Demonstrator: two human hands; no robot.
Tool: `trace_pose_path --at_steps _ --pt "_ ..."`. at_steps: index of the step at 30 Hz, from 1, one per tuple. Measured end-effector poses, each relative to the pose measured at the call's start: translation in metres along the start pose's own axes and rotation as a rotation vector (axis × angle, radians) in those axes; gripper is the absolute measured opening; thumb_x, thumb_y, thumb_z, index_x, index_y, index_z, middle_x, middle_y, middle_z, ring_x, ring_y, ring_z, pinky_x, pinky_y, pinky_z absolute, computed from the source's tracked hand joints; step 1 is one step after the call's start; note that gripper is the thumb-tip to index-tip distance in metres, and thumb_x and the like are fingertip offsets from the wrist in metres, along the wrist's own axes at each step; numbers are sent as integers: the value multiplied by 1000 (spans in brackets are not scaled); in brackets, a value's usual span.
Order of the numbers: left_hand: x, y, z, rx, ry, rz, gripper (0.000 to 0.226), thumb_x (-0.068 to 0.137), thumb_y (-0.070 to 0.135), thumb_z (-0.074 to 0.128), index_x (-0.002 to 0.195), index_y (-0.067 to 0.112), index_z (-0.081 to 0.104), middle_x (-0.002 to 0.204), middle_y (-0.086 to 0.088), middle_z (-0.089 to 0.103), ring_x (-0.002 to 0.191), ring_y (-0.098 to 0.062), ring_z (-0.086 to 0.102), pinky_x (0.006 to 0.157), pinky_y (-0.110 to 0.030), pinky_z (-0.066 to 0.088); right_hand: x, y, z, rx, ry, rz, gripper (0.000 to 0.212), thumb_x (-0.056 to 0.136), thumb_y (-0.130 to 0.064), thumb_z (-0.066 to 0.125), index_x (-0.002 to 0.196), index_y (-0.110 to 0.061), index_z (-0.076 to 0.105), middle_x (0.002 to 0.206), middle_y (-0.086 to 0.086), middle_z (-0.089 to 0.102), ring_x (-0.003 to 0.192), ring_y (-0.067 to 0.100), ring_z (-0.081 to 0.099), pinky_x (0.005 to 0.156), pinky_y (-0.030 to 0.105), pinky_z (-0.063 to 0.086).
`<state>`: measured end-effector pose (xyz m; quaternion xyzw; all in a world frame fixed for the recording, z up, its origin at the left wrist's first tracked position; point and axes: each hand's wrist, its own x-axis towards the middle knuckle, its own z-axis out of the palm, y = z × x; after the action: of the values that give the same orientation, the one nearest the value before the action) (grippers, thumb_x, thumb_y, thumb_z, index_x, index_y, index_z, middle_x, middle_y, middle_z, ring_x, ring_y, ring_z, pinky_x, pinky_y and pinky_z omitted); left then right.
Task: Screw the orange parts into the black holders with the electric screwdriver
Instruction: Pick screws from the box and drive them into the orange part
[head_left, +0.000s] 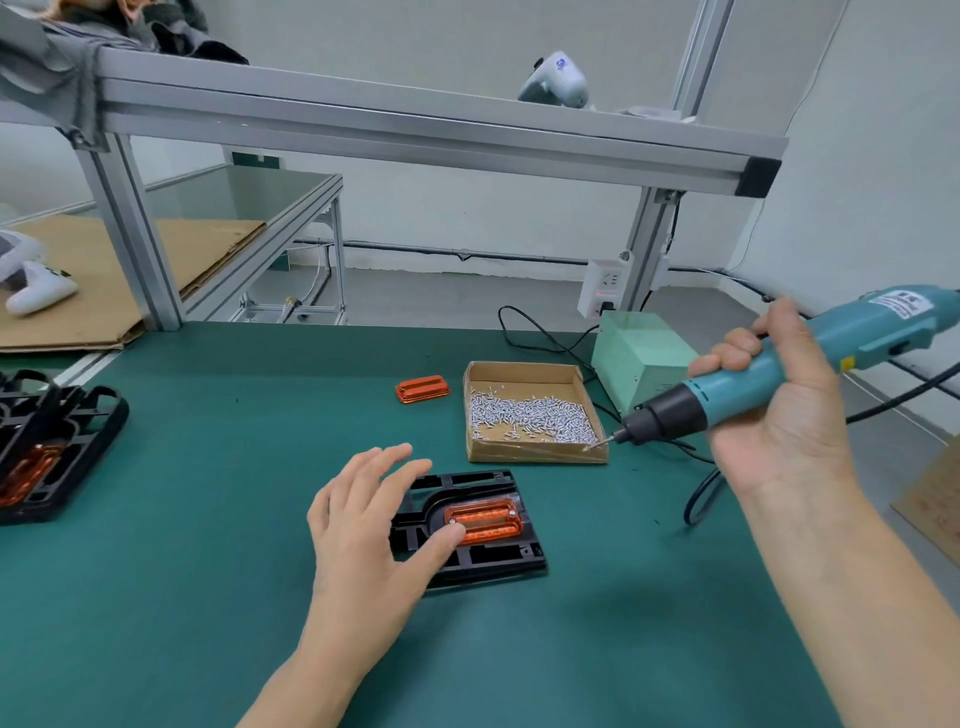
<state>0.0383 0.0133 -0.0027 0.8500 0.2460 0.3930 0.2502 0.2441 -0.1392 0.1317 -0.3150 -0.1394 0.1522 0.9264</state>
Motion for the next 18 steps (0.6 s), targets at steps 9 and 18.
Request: trace_pose_path --at_steps 9,18 --pt "-10 -15 10 121 -112 -76 57 76 57 58 125 28 57 133 18 48 138 -9 26 109 -23 3 24 -4 -27 -586 137 194 26 84 -28 73 83 -14 51 57 0 52 44 10 52 49 24 50" --pt "-11 -20 15 133 -110 -91 49 80 54 62 122 28 60 134 18 48 138 -8 25 110 -29 7 43 2 -87 -1175 7 454 30 86 -21 72 101 -16 47 78 7 55 58 15 56 51 28 51"
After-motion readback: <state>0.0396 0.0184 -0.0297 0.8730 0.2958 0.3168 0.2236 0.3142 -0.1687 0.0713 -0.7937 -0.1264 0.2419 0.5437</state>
